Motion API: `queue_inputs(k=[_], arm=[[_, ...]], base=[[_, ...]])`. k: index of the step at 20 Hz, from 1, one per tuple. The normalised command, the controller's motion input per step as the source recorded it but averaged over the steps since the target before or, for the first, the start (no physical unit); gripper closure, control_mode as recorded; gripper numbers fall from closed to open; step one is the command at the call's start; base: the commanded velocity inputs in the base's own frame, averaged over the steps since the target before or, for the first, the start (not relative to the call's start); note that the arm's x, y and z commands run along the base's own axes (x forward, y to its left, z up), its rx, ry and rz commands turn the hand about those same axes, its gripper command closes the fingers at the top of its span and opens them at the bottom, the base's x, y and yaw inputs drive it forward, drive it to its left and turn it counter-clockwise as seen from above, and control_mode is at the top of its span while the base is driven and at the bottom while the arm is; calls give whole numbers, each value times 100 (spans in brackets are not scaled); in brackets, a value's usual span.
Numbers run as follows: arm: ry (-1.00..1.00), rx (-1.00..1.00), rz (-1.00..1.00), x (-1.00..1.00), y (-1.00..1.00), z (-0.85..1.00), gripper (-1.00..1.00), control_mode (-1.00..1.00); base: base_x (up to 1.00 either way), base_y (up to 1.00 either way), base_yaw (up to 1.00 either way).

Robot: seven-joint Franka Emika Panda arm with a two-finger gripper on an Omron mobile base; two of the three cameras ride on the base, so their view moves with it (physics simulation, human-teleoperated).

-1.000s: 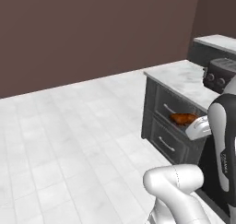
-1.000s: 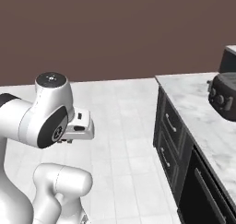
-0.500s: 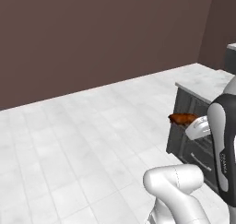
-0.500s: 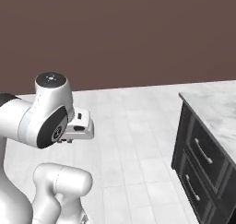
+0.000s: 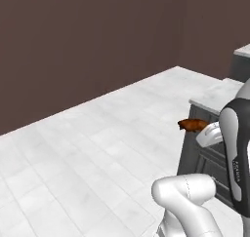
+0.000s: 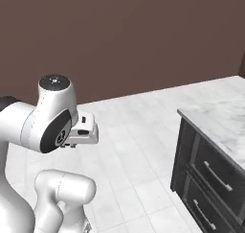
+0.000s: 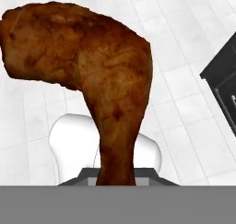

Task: Take the chicken drumstick from the fridge and place it on the digital scale on the counter by the fridge. Wait a few seconds for a reading, then move it to the plate on the dining counter.

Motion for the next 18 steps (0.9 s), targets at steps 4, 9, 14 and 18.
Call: queue_inputs(k=[4,9,14,18], arm=[[0,0,0,0,0,0,100,100],[0,0,0,0,0,0,100,100],[0,0,0,0,0,0,100,100],[0,0,0,0,0,0,100,100]], base=[[100,64,-53],[100,65,-54],[100,79,-59],[100,74,-60]])
